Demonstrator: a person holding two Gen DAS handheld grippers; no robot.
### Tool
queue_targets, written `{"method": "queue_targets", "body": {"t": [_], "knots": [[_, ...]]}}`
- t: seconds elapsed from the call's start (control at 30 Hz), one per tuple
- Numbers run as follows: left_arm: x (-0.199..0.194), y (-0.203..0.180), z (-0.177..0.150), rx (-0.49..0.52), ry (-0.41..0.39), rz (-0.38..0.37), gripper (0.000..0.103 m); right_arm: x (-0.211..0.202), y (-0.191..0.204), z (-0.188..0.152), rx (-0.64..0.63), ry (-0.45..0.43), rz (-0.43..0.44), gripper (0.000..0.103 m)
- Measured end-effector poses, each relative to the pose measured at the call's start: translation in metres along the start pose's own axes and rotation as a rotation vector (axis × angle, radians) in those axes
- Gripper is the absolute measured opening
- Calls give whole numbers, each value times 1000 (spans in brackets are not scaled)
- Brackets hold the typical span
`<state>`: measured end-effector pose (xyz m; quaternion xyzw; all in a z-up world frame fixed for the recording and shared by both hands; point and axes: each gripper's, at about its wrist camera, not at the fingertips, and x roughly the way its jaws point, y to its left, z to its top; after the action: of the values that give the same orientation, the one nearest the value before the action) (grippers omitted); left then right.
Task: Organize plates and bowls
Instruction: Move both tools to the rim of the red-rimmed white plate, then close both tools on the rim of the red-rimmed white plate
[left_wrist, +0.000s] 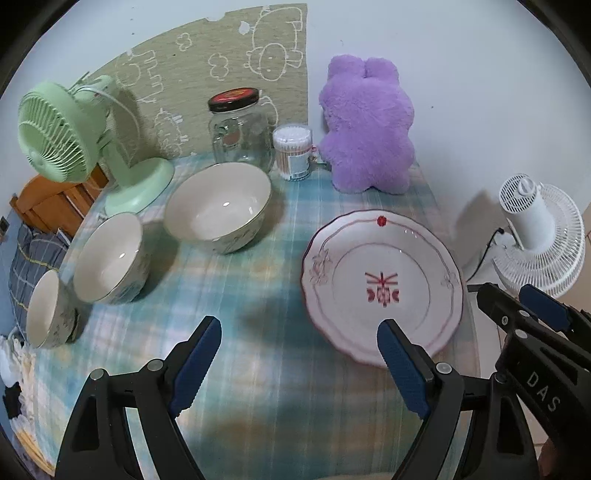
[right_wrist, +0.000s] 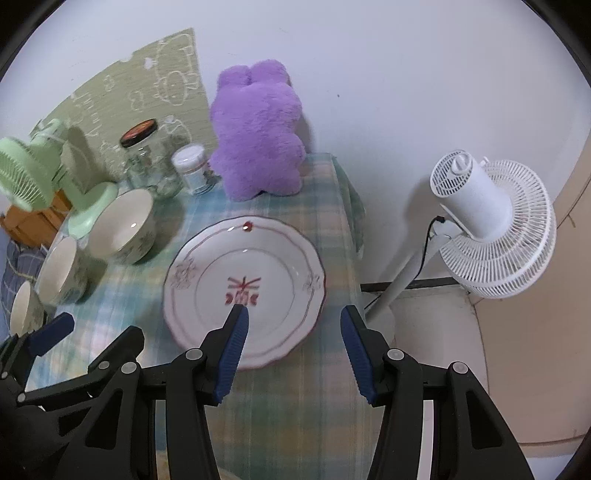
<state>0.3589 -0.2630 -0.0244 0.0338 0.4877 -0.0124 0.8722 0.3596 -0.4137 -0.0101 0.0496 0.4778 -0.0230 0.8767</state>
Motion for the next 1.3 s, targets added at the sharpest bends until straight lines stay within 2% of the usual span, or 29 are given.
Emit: {"method": "queue_targets", "body": {"t": [0.1,0.43,0.77,0.87,0.97,1.07,1.3], "knots": [[14,-7,7,7,-8,2,87,17,-6,8,8,9,-1,56],[68,-18,22,8,65,2,78,76,-16,18,3,68,18,56],[102,-26,26,12,118,-13,63,109,-20,21,28,93,68,56],[104,-30,24,27,112,13,60,114,-16,21,20,100,84,56],[104,-28,23,20,116,25,53,118,-13,22,14,107,67,49],[102,-28,22,26,112,20,53,119,-12,22,13,110,50,46],[95,-26,12,49,124,26,53,113,-12,16,27,126,49,46]]}}
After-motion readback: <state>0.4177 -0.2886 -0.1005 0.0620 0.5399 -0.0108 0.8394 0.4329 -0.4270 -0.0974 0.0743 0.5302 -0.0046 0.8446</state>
